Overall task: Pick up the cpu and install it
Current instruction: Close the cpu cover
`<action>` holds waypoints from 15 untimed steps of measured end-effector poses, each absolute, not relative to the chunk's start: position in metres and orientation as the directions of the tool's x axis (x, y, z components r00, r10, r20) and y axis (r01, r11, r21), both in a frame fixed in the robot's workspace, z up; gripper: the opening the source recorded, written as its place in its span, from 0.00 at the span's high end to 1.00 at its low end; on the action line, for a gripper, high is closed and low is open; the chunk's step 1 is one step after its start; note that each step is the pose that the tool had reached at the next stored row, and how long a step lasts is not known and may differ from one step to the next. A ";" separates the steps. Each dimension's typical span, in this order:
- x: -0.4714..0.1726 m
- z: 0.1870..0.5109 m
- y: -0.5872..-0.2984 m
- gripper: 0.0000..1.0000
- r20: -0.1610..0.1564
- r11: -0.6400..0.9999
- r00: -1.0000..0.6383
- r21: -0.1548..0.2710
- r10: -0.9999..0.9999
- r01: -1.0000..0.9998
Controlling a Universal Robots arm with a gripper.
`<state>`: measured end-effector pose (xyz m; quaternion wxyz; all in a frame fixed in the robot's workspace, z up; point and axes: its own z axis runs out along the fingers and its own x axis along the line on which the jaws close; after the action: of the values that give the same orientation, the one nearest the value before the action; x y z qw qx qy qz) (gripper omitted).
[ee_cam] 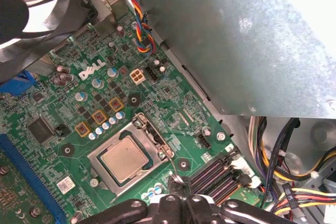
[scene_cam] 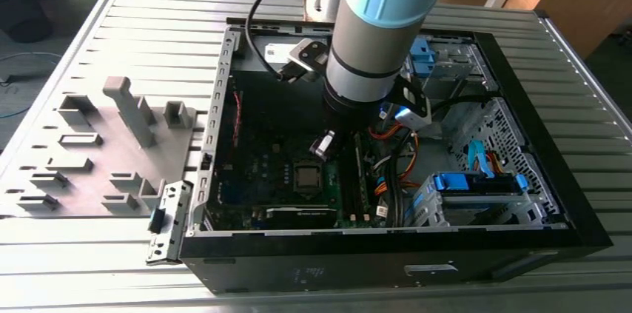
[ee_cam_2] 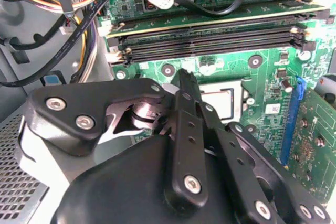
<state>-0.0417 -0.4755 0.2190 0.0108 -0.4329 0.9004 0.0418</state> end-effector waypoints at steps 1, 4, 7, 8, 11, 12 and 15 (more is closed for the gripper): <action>-0.042 0.219 -0.475 0.89 -0.055 0.622 -0.625 0.066 -0.779 -0.780; -0.042 0.221 -0.476 0.89 -0.055 0.622 -0.625 0.066 -0.779 -0.780; -0.042 0.226 -0.476 0.89 -0.055 0.622 -0.625 0.066 -0.779 -0.780; -0.042 0.227 -0.475 0.89 -0.055 0.622 -0.625 0.066 -0.779 -0.780; -0.042 0.229 -0.475 0.89 -0.055 0.622 -0.625 0.066 -0.779 -0.780; -0.042 0.230 -0.475 0.89 -0.055 0.622 -0.625 0.066 -0.779 -0.780; -0.042 0.230 -0.475 0.89 -0.056 0.622 -0.625 0.066 -0.779 -0.780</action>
<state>-0.0417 -0.4754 0.2299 0.0108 -0.4329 0.9004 0.0418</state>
